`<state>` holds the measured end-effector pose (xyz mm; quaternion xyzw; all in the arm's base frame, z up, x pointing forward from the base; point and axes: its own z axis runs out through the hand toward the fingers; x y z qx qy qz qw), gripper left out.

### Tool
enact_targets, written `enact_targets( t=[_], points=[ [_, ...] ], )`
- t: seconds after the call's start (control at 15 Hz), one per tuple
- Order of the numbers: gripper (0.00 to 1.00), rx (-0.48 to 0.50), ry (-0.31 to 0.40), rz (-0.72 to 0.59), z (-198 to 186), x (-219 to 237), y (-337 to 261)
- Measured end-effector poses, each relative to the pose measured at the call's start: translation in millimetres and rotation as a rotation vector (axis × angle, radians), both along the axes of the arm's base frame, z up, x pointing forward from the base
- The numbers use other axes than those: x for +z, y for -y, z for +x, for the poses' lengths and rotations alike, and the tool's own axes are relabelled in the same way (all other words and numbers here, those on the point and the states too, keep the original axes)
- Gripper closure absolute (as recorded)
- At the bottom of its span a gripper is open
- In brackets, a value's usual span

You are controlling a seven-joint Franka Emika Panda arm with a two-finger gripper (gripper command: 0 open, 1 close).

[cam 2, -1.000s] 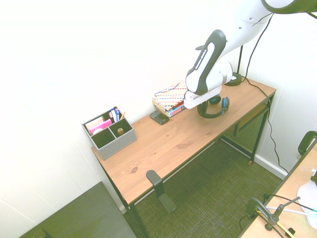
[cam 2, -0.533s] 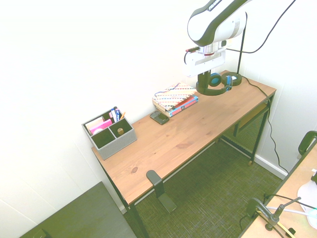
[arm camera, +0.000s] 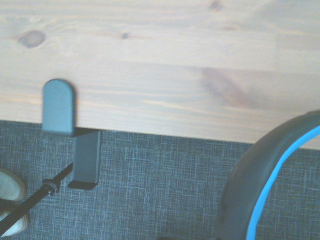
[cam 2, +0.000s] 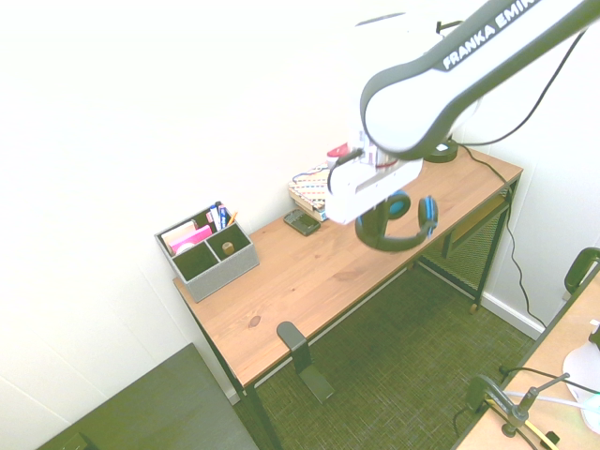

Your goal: Hang the headphone

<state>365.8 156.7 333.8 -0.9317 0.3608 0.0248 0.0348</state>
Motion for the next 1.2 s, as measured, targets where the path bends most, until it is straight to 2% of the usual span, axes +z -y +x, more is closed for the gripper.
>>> enact_targets(
  t=[0.2, 0.4, 0.87, 1.2],
  points=[
    [1.0, 0.004, 0.013, 0.015, -35.2, -38.2, -67.4],
    [1.0, 0.03, 0.048, 0.054, -50.2, -83.9, -114.4],
    [1.0, 0.006, -0.007, 0.002, -42.5, -175.8, -172.2],
    [1.0, -0.027, -0.016, -0.038, -8.3, -226.5, -195.5]
  ],
)
